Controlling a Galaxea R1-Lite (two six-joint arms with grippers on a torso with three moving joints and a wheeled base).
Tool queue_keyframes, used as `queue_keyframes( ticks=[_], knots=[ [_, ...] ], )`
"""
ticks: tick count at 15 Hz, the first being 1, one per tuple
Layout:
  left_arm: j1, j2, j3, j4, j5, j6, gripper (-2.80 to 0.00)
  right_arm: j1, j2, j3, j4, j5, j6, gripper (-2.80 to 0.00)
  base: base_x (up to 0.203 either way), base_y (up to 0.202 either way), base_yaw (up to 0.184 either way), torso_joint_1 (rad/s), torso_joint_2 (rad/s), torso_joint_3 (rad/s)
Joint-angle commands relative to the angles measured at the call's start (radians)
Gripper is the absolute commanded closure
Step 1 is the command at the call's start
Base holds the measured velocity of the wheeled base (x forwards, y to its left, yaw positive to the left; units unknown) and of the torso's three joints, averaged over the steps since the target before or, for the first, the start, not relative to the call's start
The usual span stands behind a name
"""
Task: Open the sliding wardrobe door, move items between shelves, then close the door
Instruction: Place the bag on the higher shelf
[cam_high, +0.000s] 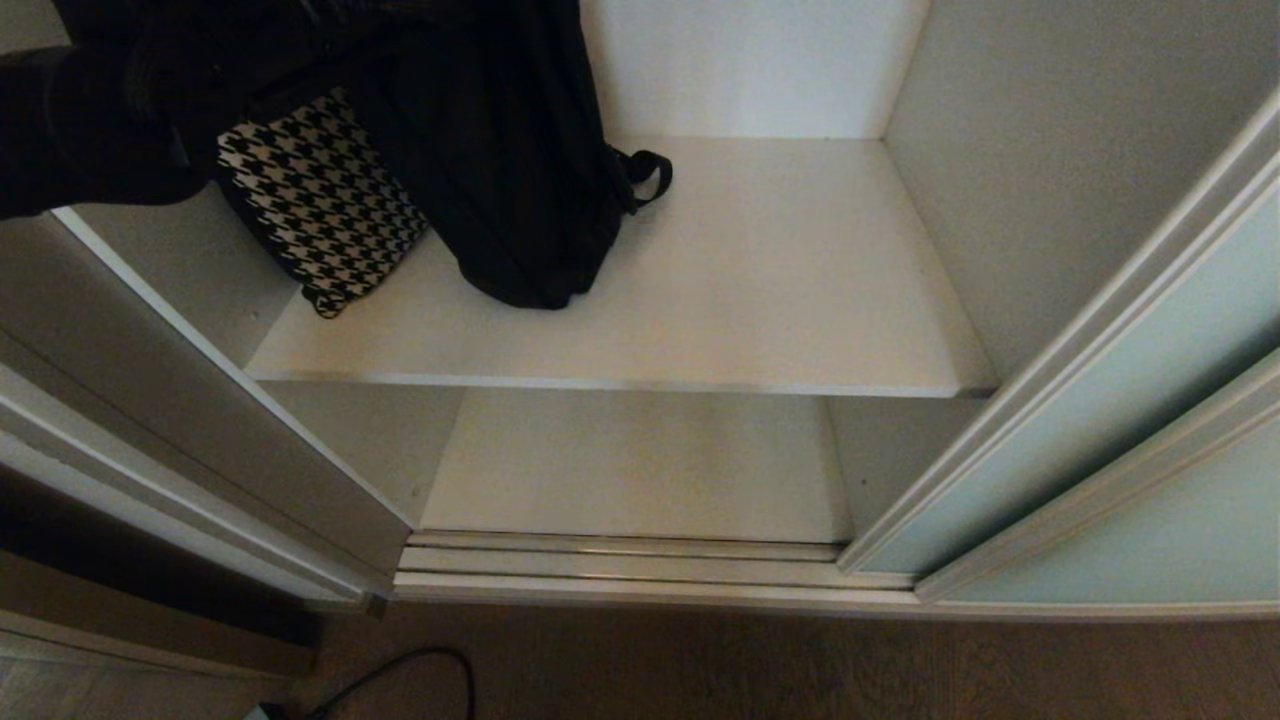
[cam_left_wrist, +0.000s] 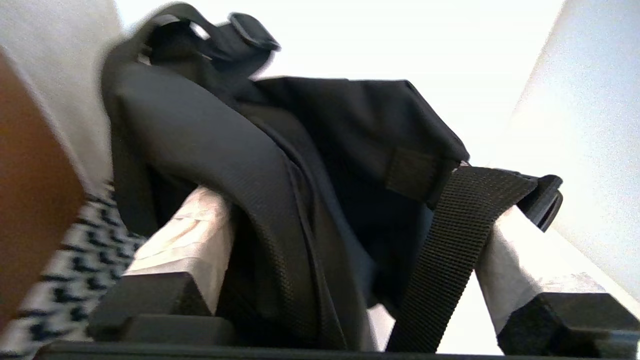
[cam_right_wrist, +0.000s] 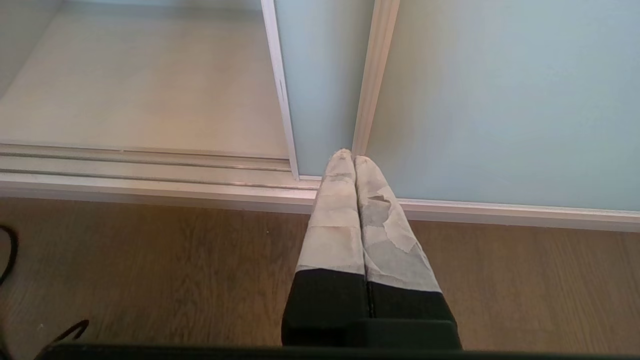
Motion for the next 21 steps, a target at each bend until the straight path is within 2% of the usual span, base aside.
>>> queue_keyframes(
  ticks=[1,4,6,7,11,14,18,21],
  knots=[
    [-0.022,0.044,0.002,-0.004,0.0,-0.001,-2.8,0.0,0.0,0.0,0.0,0.0,0.0,0.0,0.0,0.0,0.0,0.0,0.0,0.0],
    [-0.046,0.104,0.002,-0.042,0.015,-0.007,-2.8,0.0,0.0,0.001,0.0,0.0,0.0,0.0,0.0,0.0,0.0,0.0,0.0,0.0],
    [-0.048,0.124,0.002,-0.172,0.097,-0.018,-2.8,0.0,0.0,0.002,0.0,0.0,0.0,0.0,0.0,0.0,0.0,0.0,0.0,0.0],
    [-0.047,0.133,0.002,-0.226,0.115,-0.017,-2.8,0.0,0.0,0.001,0.0,0.0,0.0,0.0,0.0,0.0,0.0,0.0,0.0,0.0],
    [-0.039,0.201,0.002,-0.363,0.154,-0.002,-2.8,0.0,0.0,0.002,0.0,0.0,0.0,0.0,0.0,0.0,0.0,0.0,0.0,0.0],
    [-0.028,0.241,0.002,-0.483,0.193,0.042,-2.8,0.0,0.0,0.0,0.0,0.0,0.0,0.0,0.0,0.0,0.0,0.0,0.0,0.0],
    [-0.025,0.317,0.002,-0.542,0.222,0.066,-2.8,0.0,0.0,0.002,0.0,0.0,0.0,0.0,0.0,0.0,0.0,0.0,0.0,0.0],
    [-0.025,0.288,0.003,-0.53,0.257,0.06,-2.8,0.0,0.0,0.0,0.0,0.0,0.0,0.0,0.0,0.0,0.0,0.0,0.0,0.0]
  ],
)
